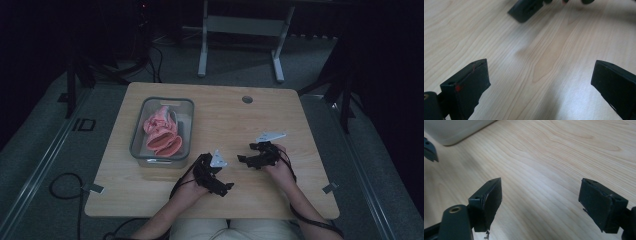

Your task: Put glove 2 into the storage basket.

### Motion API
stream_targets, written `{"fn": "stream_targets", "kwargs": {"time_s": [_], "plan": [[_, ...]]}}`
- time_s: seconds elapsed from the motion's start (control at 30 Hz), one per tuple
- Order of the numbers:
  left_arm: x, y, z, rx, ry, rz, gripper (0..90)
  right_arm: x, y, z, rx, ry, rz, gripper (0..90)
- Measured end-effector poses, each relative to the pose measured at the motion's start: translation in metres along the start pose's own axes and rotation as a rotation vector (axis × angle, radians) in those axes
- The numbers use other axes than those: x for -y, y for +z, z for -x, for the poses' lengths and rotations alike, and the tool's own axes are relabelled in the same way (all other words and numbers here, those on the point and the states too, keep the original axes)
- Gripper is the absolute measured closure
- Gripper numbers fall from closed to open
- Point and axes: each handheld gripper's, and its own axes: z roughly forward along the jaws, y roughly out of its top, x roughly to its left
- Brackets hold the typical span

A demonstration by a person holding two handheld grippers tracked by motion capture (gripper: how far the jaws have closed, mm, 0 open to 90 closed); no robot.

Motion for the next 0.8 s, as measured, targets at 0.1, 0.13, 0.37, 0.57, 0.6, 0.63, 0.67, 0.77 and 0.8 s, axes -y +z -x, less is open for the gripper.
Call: {"fn": "stream_targets", "kwargs": {"time_s": [0.1,0.13,0.37,0.57,0.6,0.63,0.67,0.77,0.8], "plan": [[0.005,0.001,-0.001,-0.014,0.002,-0.002,1.2,0.004,0.000,0.004,0.026,0.014,0.004,18.7],[0.006,0.001,-0.001,-0.016,0.001,0.001,1.2,0.006,0.000,0.004,0.038,0.013,0.001,18.7],[0.016,-0.002,-0.005,-0.035,-0.020,0.022,1.2,0.015,-0.001,0.012,0.075,0.015,-0.002,16.8],[0.024,0.001,-0.004,-0.046,-0.016,0.003,1.2,0.021,-0.003,0.017,0.100,0.013,-0.010,15.7],[0.025,0.001,-0.004,-0.043,-0.019,0.004,1.2,0.022,-0.003,0.018,0.103,0.010,-0.009,15.7],[0.026,0.002,-0.003,-0.041,-0.021,0.007,1.2,0.023,-0.004,0.018,0.104,0.009,-0.004,15.4],[0.026,0.002,-0.003,-0.042,-0.019,0.005,1.2,0.023,-0.006,0.020,0.108,0.008,0.003,15.1],[0.027,0.002,0.000,-0.047,-0.006,0.001,1.2,0.025,-0.009,0.023,0.117,0.011,0.017,14.7],[0.028,0.002,0.000,-0.050,-0.004,0.002,1.2,0.026,-0.011,0.024,0.119,0.016,0.022,14.6]]}}
